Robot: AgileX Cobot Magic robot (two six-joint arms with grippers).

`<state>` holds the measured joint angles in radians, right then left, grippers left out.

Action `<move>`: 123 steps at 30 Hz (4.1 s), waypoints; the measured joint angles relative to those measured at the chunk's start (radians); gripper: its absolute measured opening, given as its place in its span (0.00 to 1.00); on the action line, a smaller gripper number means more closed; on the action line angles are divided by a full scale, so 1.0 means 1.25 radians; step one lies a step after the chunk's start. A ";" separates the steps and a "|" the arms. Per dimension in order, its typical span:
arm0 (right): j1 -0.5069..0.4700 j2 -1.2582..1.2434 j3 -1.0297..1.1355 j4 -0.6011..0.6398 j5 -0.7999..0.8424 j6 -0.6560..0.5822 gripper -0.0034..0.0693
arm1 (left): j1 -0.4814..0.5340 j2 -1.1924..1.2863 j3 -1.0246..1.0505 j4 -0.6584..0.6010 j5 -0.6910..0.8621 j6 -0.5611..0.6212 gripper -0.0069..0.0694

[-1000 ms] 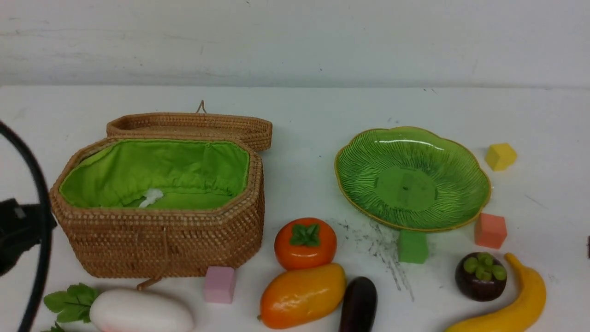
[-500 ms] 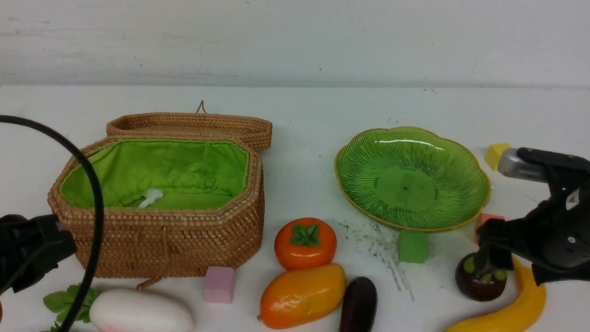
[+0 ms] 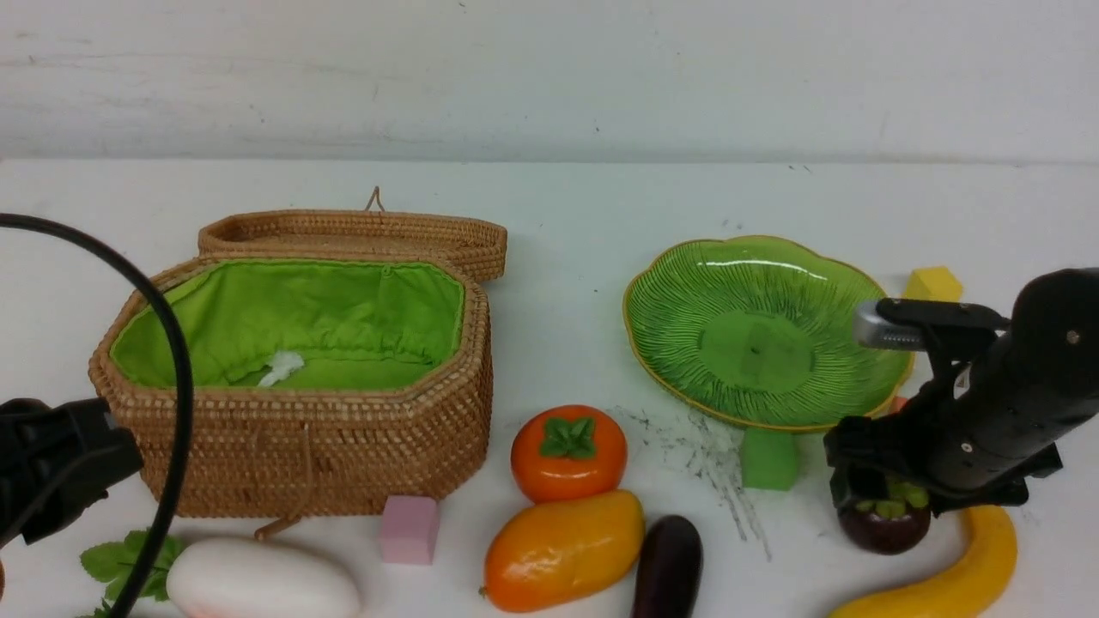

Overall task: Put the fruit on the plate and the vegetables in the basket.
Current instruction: Use the right arm to grab a mangosteen and put it into the right plate, then use the right arm to grab a banana and put it into the right plate

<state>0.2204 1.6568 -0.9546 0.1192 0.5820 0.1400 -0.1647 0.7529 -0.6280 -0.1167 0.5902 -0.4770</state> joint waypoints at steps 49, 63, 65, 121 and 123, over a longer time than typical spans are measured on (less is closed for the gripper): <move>-0.005 0.330 -0.573 -0.077 -0.107 0.019 0.80 | 0.000 0.000 0.000 0.001 0.012 0.000 0.40; -0.023 0.444 -0.686 -0.101 0.060 0.168 0.86 | 0.000 0.000 0.000 0.000 0.025 0.000 0.40; -0.024 0.440 -0.686 -0.095 0.085 0.170 0.95 | 0.000 0.000 0.000 0.000 0.028 0.000 0.40; -0.035 -0.048 0.166 -0.173 -0.071 0.478 0.50 | 0.000 0.000 0.000 0.003 0.048 0.000 0.40; -0.035 -0.065 0.151 -0.176 -0.063 0.478 0.50 | 0.000 0.000 0.000 0.003 0.048 0.000 0.40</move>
<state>0.1761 1.5757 -0.7657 -0.1007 0.5033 0.7372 -0.1647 0.7529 -0.6280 -0.1135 0.6496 -0.4765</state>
